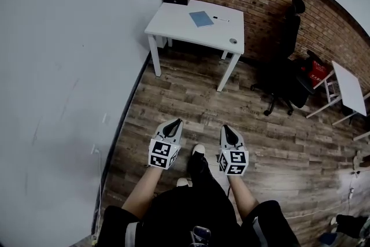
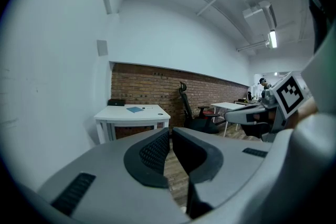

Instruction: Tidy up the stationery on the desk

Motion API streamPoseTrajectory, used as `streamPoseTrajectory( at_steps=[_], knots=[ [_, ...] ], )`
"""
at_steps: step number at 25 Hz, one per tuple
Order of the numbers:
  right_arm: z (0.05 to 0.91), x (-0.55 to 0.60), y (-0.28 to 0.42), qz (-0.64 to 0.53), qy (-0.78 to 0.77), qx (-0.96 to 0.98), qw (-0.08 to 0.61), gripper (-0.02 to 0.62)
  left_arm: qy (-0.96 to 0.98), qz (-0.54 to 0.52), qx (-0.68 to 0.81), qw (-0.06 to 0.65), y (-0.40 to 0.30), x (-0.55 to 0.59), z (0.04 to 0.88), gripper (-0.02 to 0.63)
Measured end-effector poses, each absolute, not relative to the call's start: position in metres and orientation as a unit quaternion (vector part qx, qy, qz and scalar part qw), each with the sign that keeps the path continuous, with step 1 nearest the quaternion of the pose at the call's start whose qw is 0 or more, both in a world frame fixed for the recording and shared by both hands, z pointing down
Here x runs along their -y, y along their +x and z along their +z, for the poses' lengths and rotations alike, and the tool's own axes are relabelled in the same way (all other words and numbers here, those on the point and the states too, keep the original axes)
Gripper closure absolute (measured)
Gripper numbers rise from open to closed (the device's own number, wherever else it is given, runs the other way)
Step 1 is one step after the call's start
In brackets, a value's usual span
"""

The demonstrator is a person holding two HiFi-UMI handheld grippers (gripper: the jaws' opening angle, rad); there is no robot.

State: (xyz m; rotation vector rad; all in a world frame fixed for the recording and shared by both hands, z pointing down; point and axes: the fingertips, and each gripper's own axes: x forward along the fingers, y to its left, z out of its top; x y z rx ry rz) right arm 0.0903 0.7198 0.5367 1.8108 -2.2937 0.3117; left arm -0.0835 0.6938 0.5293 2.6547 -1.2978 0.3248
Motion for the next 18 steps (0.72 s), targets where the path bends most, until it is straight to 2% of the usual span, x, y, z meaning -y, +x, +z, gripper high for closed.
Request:
streamPoseTrajectory(
  at_steps=[8, 18],
  knots=[
    [0.545, -0.660, 0.089, 0.112, 0.604, 0.783, 0.096, 0.571, 0.892, 0.109, 0.430, 0.085, -0.078, -0.642, 0.533, 0.591],
    [0.544, -0.566, 0.122, 0.123, 0.591, 0.791, 0.097, 0.571, 0.884, 0.121, 0.442, 0.088, -0.046, -0.553, 0.531, 0.592]
  ],
)
